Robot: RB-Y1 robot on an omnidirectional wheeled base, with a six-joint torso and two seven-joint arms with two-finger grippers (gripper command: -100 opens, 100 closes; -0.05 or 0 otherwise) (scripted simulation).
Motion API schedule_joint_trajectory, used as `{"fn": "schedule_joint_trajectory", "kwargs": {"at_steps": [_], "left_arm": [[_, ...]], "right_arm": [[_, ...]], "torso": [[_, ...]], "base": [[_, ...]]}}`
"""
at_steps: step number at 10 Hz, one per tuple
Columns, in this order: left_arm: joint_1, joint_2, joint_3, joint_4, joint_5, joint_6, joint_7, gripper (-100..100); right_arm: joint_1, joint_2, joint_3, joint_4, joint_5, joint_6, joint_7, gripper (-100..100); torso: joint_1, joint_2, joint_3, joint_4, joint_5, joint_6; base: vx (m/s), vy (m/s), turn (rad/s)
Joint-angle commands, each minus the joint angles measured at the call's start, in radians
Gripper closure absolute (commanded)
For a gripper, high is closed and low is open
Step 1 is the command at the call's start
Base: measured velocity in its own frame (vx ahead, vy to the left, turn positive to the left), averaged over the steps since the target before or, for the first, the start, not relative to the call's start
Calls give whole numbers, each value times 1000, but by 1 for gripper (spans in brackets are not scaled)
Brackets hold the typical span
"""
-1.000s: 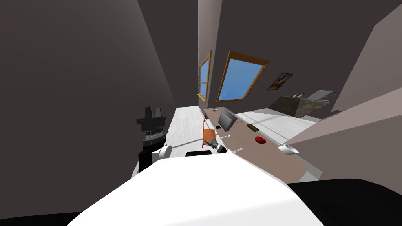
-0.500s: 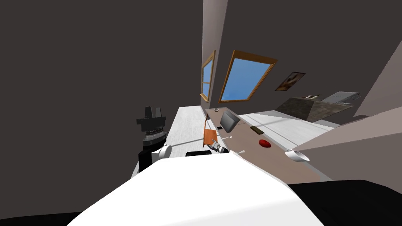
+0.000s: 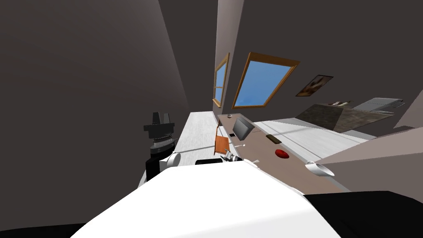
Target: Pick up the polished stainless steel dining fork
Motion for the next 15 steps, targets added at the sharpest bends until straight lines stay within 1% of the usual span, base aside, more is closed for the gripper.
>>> {"fn": "schedule_joint_trajectory", "kwargs": {"at_steps": [1, 2, 3, 4, 5, 6, 7, 10, 11, 13, 14, 15], "left_arm": [[0, 0, 0, 0, 0, 0, 0, 0], [0, 0, 0, 0, 0, 0, 0, 0], [0, 0, 0, 0, 0, 0, 0, 0], [0, 0, 0, 0, 0, 0, 0, 0], [0, 0, 0, 0, 0, 0, 0, 0], [0, 0, 0, 0, 0, 0, 0, 0], [0, 0, 0, 0, 0, 0, 0, 0], [0, 0, 0, 0, 0, 0, 0, 0], [0, 0, 0, 0, 0, 0, 0, 0], [0, 0, 0, 0, 0, 0, 0, 0], [0, 0, 0, 0, 0, 0, 0, 0], [0, 0, 0, 0, 0, 0, 0, 0]], "right_arm": [[-13, 0, 1, 50, 4, -12, 8, -100], [-27, -29, 20, 77, 37, -3, 23, -100], [-27, -29, 20, 101, 37, -3, 23, -100], [-40, -58, 38, 131, 69, 7, 36, -100], [-40, -58, 38, 145, 69, 7, 36, -100], [-52, -86, 56, 187, 100, 18, 48, -100], [-52, -86, 56, 187, 100, 18, 48, -100], [-84, -169, 104, 295, 186, 53, 75, -100], [-84, -169, 104, 296, 186, 53, 75, -100], [-100, -217, 131, 352, 234, 77, 86, -100], [-100, -217, 131, 299, 234, 77, 86, -100], [-100, -217, 131, 326, 234, 77, 86, -100]], "torso": [[0, 0, 0, 0, 0, 0], [1, -1, 0, 0, 0, 0], [0, -1, 0, 0, 0, 0], [0, 0, 0, 0, 0, 0], [0, 0, 0, 0, 0, 0], [0, 0, 0, 0, 0, 0], [-1, 1, 0, 0, 0, 0], [-1, 2, 1, 0, 0, 0], [-2, 2, 1, 1, 0, 0], [-1, 1, 1, 0, 0, 0], [-2, 2, 1, 0, 0, 0], [-1, 1, 1, 0, -1, 0]], "base": [[-6, -8, -14], [-16, -12, 134], [-20, -16, 76], [-30, -21, 97], [-27, -22, 69], [-32, -25, 119], [-29, -24, 62], [-54, -33, 141], [-39, -40, 43], [-45, -37, 91], [-38, -38, 40], [-16, -12, 0]]}}
